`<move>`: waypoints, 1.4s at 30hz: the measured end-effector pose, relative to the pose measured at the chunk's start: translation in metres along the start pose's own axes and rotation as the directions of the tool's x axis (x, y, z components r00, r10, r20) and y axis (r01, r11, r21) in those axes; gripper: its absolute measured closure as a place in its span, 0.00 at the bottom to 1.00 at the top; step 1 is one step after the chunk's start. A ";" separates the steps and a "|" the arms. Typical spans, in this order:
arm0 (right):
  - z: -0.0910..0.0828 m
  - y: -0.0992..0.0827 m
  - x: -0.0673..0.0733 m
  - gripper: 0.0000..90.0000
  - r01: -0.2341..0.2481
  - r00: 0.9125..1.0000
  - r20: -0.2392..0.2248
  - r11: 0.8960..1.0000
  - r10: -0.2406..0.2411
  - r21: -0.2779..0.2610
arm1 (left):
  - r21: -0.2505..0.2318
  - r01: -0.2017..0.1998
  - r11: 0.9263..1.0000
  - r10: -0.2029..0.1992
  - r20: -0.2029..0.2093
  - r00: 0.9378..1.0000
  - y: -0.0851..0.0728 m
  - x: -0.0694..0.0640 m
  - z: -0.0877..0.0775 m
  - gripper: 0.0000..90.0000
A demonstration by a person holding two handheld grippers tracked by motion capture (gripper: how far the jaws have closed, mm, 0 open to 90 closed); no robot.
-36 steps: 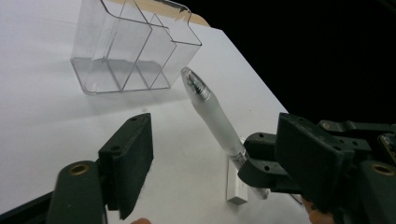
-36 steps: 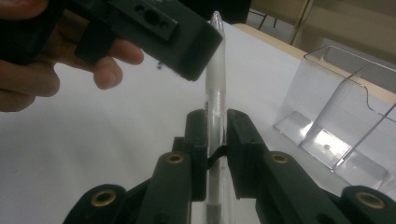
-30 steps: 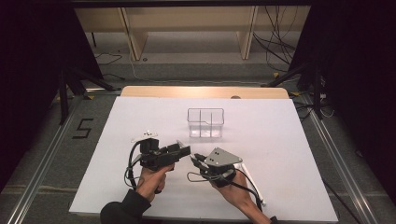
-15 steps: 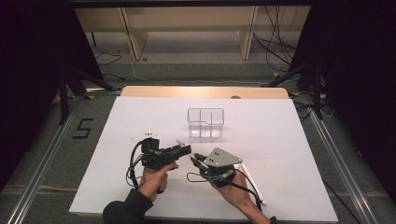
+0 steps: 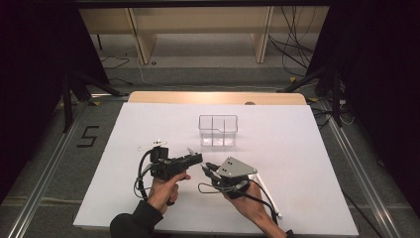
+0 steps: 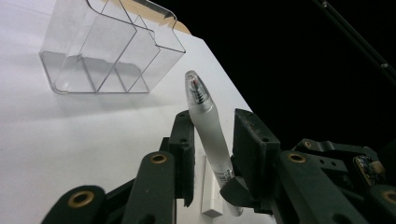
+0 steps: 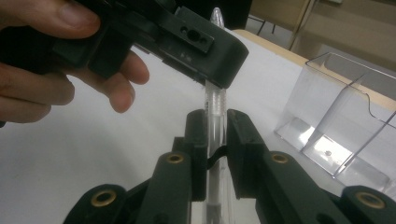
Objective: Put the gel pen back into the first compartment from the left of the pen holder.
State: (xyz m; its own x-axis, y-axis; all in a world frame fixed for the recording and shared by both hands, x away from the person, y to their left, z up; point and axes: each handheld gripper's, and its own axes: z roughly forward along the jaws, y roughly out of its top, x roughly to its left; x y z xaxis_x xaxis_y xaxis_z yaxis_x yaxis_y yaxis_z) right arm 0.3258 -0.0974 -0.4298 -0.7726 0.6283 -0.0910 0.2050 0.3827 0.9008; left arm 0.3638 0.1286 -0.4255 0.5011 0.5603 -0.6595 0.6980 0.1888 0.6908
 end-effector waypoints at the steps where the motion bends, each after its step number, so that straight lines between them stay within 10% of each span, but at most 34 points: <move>1: 0.000 0.000 0.000 0.89 0.000 1.000 0.001 1.000 0.000 0.000 | 0.000 0.001 1.000 -0.001 0.000 1.000 0.000 0.000 0.000 0.79; 18: 0.000 -0.002 -0.001 0.87 -0.002 1.000 -0.013 1.000 0.002 -0.011 | 0.003 0.001 1.000 -0.001 0.059 0.998 0.001 0.000 -0.001 0.89; 28: -0.008 0.000 -0.005 0.55 -0.004 0.999 -0.051 0.999 0.002 -0.043 | -0.027 -0.031 0.999 0.033 0.048 0.998 0.008 -0.003 -0.009 0.89; 42: -0.022 -0.014 -0.018 0.40 -0.067 0.997 -0.041 0.998 0.067 -0.008 | -0.070 -0.126 0.990 0.125 -0.013 0.992 0.024 -0.010 -0.018 0.89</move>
State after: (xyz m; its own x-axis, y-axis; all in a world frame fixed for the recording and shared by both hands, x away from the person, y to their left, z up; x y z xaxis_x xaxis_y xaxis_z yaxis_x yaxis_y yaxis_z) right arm 0.3241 -0.1290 -0.4313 -0.7810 0.6243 -0.0131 0.2515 0.3337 0.9085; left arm 0.3664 0.1423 -0.3967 0.5780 0.5898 -0.5639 0.5919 0.1726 0.7873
